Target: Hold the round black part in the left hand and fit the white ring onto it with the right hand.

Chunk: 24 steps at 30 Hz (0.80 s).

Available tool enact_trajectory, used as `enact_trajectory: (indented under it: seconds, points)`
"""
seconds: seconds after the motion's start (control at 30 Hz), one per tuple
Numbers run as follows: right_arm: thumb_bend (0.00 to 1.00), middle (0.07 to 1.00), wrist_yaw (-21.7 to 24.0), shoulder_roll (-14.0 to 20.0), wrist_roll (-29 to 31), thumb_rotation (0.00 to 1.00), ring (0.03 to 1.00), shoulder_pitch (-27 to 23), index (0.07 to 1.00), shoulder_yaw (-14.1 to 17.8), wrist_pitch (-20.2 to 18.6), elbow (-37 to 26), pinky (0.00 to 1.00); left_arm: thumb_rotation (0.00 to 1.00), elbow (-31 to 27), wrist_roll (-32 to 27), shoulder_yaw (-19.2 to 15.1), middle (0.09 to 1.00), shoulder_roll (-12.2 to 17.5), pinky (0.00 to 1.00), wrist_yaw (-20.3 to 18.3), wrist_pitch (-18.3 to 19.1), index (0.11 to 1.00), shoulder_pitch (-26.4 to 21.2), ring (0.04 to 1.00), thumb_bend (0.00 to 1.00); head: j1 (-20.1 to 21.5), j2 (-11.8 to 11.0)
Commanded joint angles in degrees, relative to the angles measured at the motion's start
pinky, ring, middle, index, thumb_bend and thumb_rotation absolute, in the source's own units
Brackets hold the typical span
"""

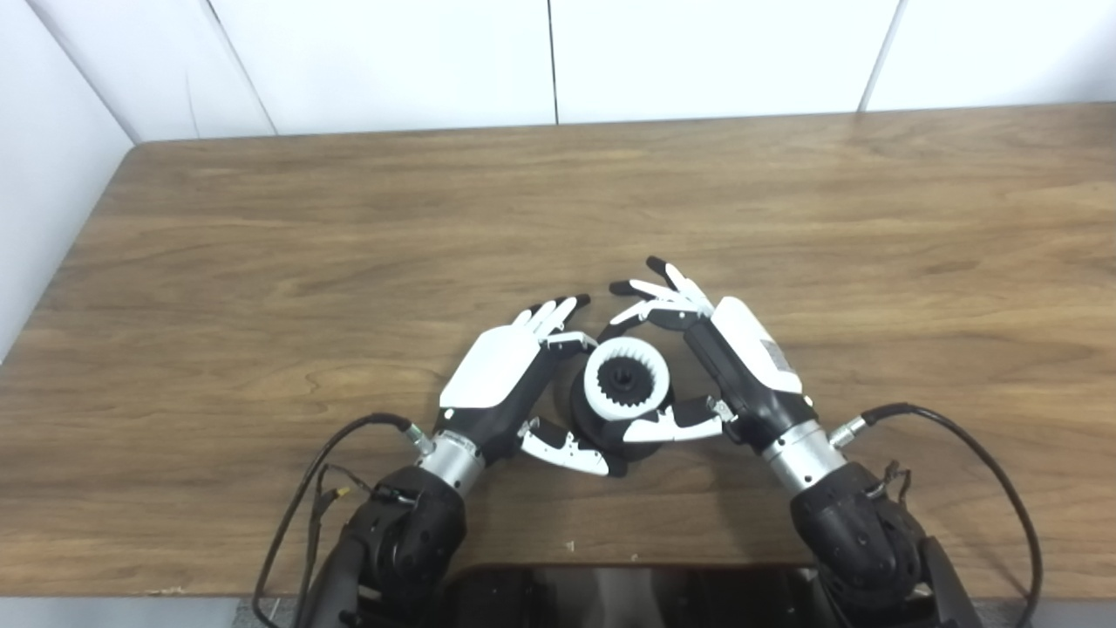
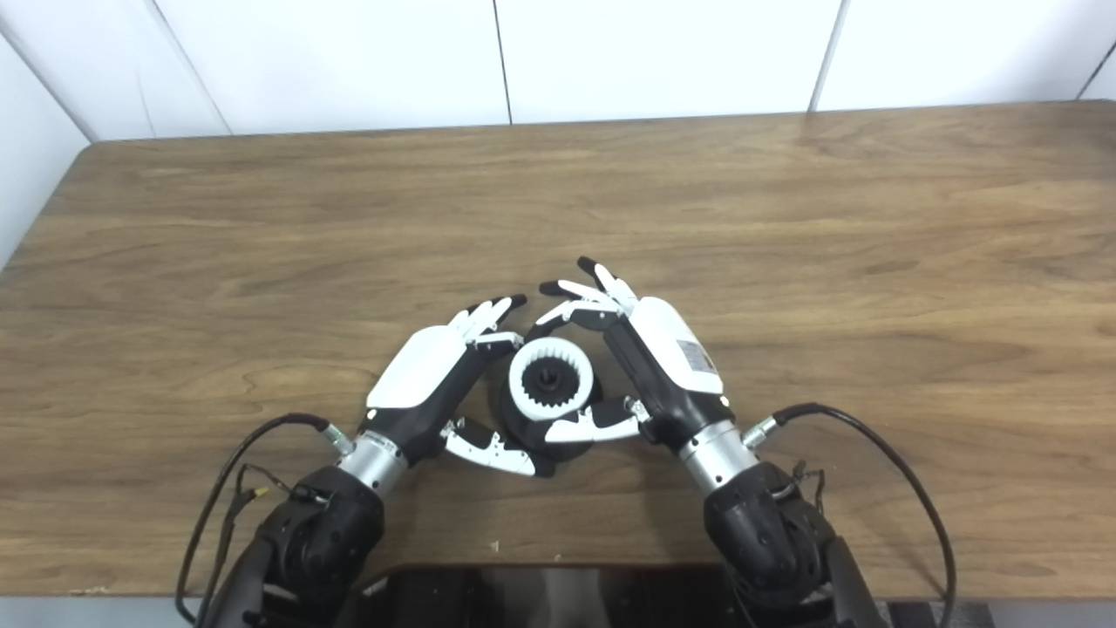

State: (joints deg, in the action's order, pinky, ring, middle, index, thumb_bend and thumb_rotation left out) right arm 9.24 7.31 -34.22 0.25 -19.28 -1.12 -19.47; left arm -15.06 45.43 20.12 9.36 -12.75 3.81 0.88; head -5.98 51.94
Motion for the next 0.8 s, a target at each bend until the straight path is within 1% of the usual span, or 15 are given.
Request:
enact_trajectory:
  seconds: [0.0,0.07,0.1,0.13,0.17,0.2,0.23,0.27,0.3,0.47,0.77]
  points:
    - [0.52,0.851,0.93,0.37,-0.76,0.14,0.991,-1.76,0.482,-0.08,-0.23,-0.02,1.00,0.35,-2.26,0.28,0.30,1.000,-0.29,1.00,0.25,-0.34,0.614,-1.47,1.000,0.96,-0.06,0.06]
    - [0.52,0.876,3.73,1.75,-1.84,0.15,0.998,-1.87,0.490,-0.59,-2.16,-1.12,1.00,0.35,-2.24,0.14,0.19,1.000,-0.25,1.00,0.27,-0.35,0.614,-1.45,1.000,0.96,0.11,0.01]
    - [0.52,0.905,5.21,2.32,-2.39,0.16,1.000,-1.95,0.495,-0.75,-3.44,-1.84,1.00,0.35,-2.22,0.00,0.12,1.000,-0.25,1.00,0.29,-0.35,0.615,-1.45,1.000,0.96,0.19,-0.07]
    - [0.66,0.922,6.09,2.65,-2.69,0.25,1.000,-2.01,0.610,-0.85,-4.29,-2.29,1.00,0.35,-2.19,-0.12,0.08,1.000,-0.25,1.00,0.31,-0.36,0.615,-1.45,1.000,0.96,0.20,-0.03]
    - [0.75,0.933,7.38,3.21,-2.86,0.31,1.000,-2.19,0.682,-0.88,-5.44,-3.14,1.00,0.35,-2.19,-0.14,0.06,1.000,-0.20,1.00,0.34,-0.38,0.615,-1.46,1.000,0.96,0.16,-0.04]
    - [0.82,0.960,8.65,3.73,-2.87,0.34,1.000,-2.39,0.765,-0.81,-6.56,-4.04,1.00,0.36,-2.16,-0.12,0.06,1.000,-0.14,1.00,0.40,-0.45,0.616,-1.49,1.000,0.96,0.16,-0.04]
    - [0.87,0.980,9.55,4.05,-2.91,0.36,1.000,-2.55,0.829,-0.78,-7.39,-4.65,1.00,0.37,-2.11,-0.12,0.05,1.000,-0.08,1.00,0.46,-0.52,0.617,-1.51,1.000,0.96,0.17,-0.09]
    - [0.90,0.990,10.52,4.47,-2.90,0.37,1.000,-2.74,0.861,-0.65,-8.20,-5.35,1.00,0.37,-2.06,-0.06,0.03,1.000,0.02,1.00,0.47,-0.57,0.617,-1.56,1.000,0.96,0.23,-0.11]
    - [0.95,0.998,11.41,4.82,-2.77,0.37,1.000,-2.91,0.922,-0.46,-9.00,-5.97,1.00,0.38,-1.99,-0.03,-0.01,1.000,0.09,1.00,0.52,-0.63,0.618,-1.60,1.000,0.96,0.28,-0.11]
    - [1.00,1.000,14.12,5.73,-2.30,0.37,1.000,-3.51,0.990,0.14,-11.72,-7.88,1.00,0.36,-1.90,0.15,-0.13,1.000,0.38,1.00,0.52,-0.63,0.618,-1.75,1.000,0.96,0.23,-0.24]
    - [1.00,1.000,17.49,6.79,-2.22,0.39,1.000,-4.25,1.000,0.40,-14.66,-9.37,1.00,0.36,-2.27,-0.26,-0.50,1.000,0.81,1.00,0.43,-0.65,0.617,-1.50,1.000,0.96,0.79,-0.58]
